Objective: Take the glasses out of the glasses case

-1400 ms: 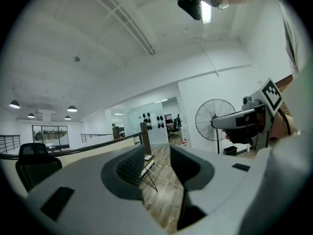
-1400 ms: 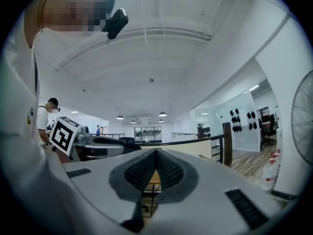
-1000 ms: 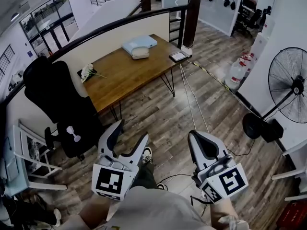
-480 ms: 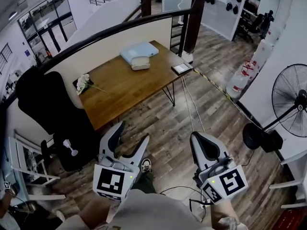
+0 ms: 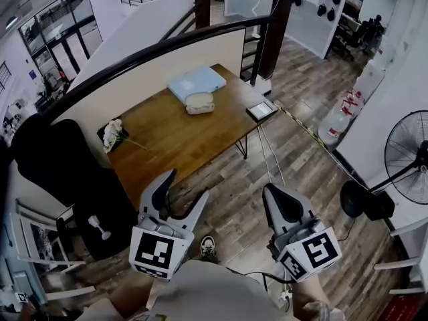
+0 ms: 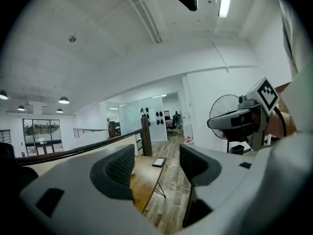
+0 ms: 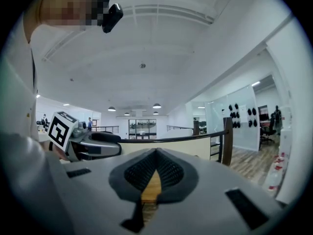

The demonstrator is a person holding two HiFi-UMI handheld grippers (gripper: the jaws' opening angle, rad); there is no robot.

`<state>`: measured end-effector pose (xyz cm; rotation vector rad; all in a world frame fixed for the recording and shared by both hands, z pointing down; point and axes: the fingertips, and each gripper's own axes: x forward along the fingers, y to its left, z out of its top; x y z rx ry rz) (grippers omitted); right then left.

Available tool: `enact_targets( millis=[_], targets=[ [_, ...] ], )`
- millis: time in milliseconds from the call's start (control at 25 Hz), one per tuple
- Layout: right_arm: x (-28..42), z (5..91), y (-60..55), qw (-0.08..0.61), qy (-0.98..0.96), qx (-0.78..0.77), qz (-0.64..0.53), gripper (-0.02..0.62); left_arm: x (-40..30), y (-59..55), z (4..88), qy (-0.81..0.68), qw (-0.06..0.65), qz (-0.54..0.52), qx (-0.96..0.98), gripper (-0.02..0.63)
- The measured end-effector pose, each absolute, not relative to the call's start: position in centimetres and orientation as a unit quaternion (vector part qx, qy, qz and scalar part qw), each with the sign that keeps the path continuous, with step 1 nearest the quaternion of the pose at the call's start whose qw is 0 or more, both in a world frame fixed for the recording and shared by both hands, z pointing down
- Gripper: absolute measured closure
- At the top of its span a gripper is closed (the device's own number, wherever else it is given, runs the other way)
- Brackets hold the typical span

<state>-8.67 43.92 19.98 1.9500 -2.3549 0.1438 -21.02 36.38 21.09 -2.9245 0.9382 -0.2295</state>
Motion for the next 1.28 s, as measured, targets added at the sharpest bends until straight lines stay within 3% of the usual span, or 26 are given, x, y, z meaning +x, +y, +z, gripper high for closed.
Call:
enact_targets(
  millis=[520,1280],
  targets=[
    [-8.6,21.9,32.3,0.058,-0.774,0.628,0.056,0.592,-21.4,24.9,22.5,0.320,0.020,-0.068,-0.945,0.330],
    [4.6,24.0,12.5,0.074,-0.824,0.559,0.058,0.592,-9.2,7.5,24.2,0.396,0.026,-0.085,-0.914,0.330]
  ],
)
